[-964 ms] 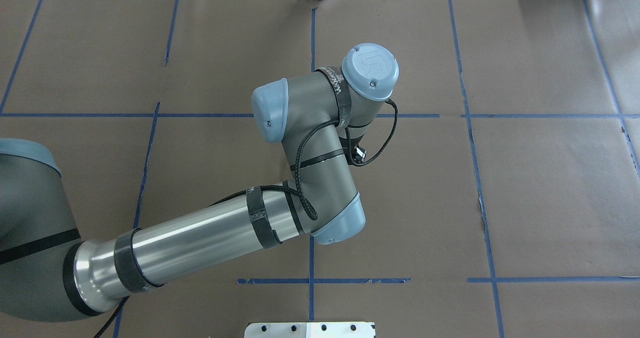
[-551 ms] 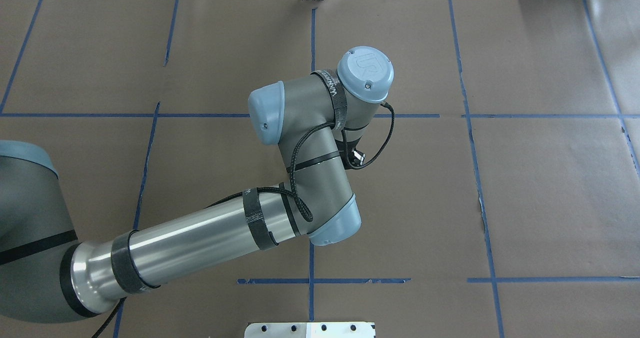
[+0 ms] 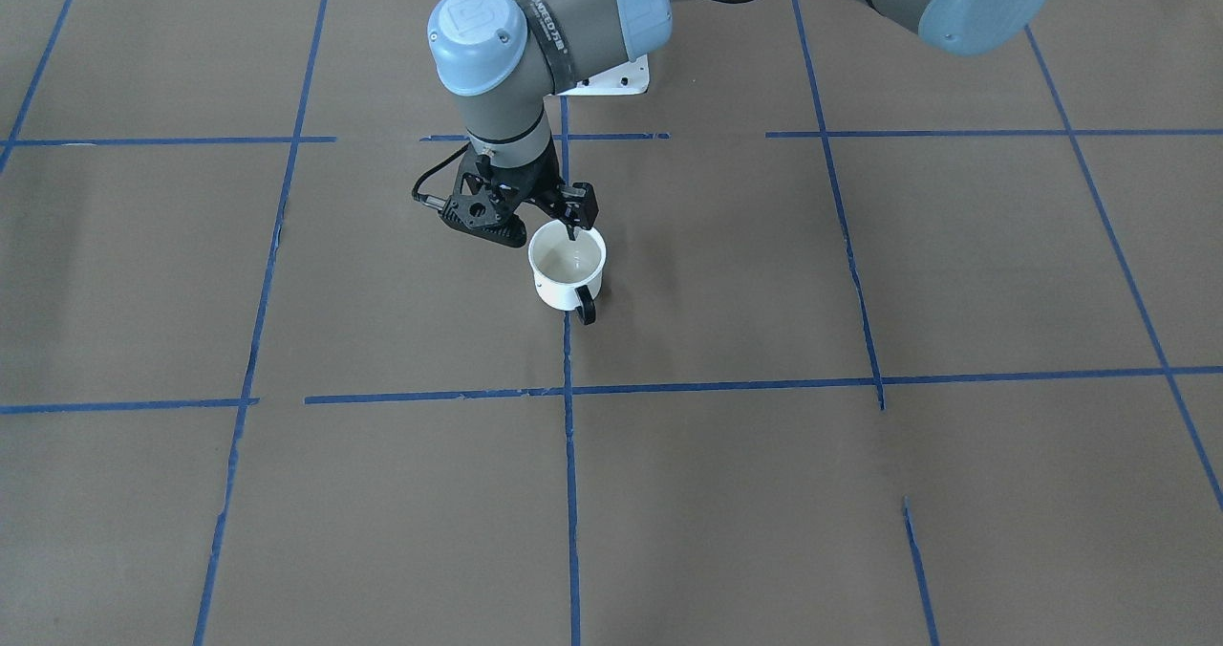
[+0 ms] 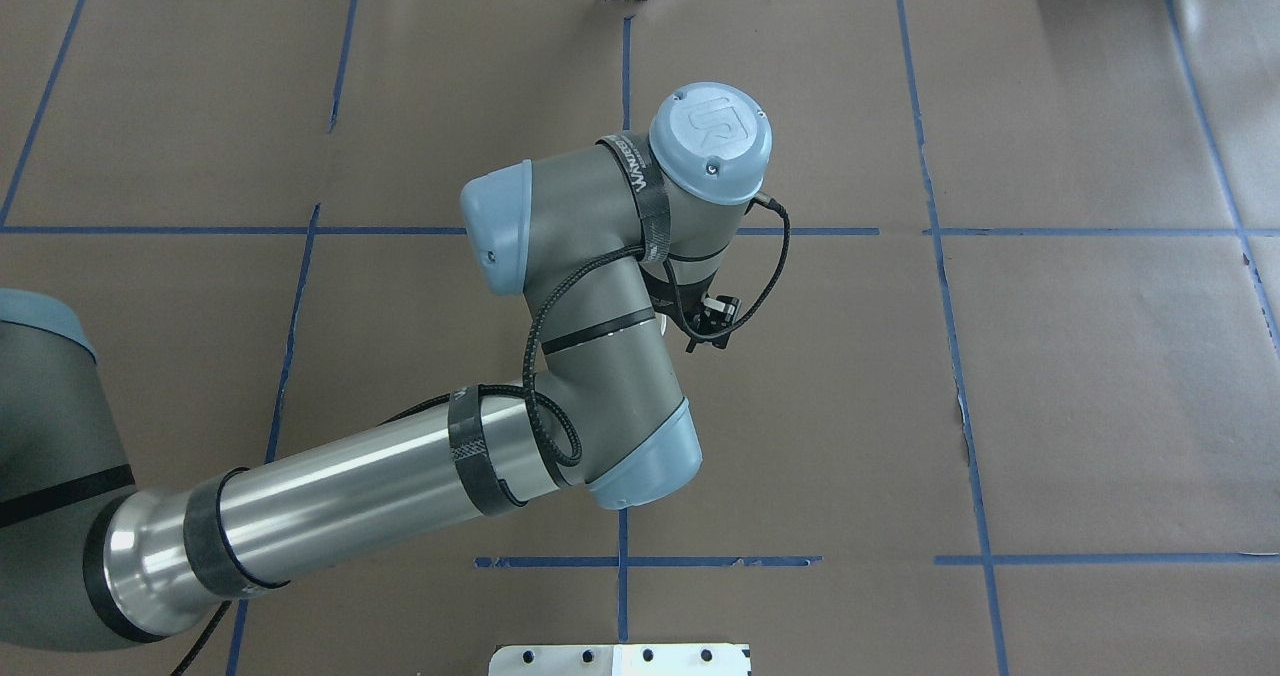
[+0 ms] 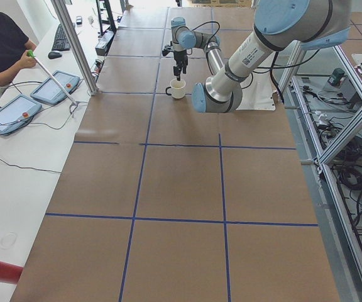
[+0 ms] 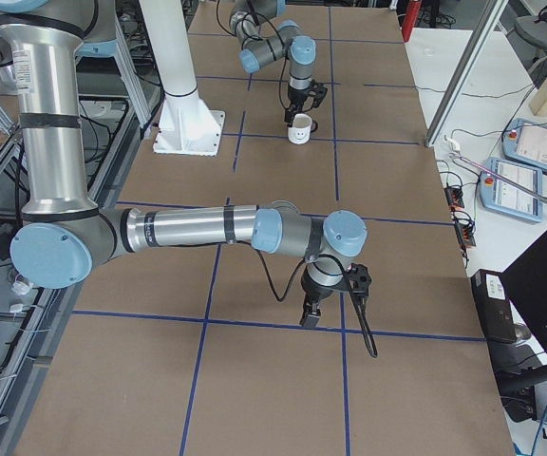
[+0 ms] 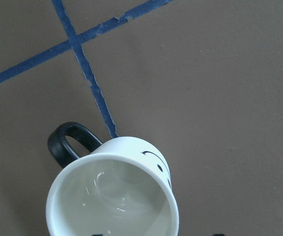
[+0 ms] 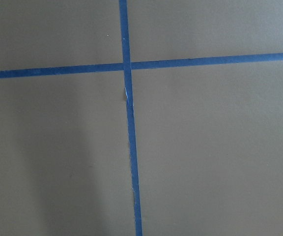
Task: Flip mug
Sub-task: 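Rotate the left wrist to turn the mug upright over the table, then set the mug down upright and open the left gripper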
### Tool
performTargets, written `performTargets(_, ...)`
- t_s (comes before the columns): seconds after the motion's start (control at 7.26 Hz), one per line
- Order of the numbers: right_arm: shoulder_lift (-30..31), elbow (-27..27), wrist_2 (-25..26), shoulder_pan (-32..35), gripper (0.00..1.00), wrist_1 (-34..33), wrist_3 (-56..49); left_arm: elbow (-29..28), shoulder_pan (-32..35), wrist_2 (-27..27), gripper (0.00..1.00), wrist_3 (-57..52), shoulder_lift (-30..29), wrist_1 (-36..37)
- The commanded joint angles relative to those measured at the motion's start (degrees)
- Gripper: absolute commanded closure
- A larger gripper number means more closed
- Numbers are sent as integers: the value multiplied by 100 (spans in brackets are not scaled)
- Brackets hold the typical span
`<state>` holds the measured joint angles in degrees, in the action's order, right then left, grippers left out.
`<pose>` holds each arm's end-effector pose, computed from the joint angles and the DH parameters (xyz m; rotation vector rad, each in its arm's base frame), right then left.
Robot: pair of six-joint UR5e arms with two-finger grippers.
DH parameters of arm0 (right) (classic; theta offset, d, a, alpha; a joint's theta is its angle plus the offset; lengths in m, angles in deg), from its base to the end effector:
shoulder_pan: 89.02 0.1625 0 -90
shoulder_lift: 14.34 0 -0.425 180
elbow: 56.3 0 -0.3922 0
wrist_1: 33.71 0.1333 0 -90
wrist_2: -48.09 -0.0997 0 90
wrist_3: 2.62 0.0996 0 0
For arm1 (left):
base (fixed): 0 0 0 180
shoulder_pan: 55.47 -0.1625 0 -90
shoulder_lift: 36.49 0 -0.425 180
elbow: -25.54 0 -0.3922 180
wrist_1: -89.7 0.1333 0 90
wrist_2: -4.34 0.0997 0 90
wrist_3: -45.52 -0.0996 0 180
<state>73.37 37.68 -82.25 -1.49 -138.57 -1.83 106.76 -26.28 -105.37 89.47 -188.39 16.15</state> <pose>0.0475 -0.4966 0.6343 -0.1636 -0.6983 0.0247 0.6028 -0.4510 0.0646 0.1245 0.7090 0.3916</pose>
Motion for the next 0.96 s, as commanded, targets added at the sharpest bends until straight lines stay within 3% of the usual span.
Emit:
performTargets(0.0,0,-2,0,0,0,0,0,1039,462,2,0,-1,238,314)
performTargets(0.28,0,-2,0,0,0,0,0,2174,1243,-496,0,-10,1036,245)
performTargets(0.69,0,-2,0,0,0,0,0,2486,1764,-525,0,-45,1985,-683)
performTargets(0.83,0,-2,0,0,0,0,0,2478,2113,-577,0,-645,2467,-1131)
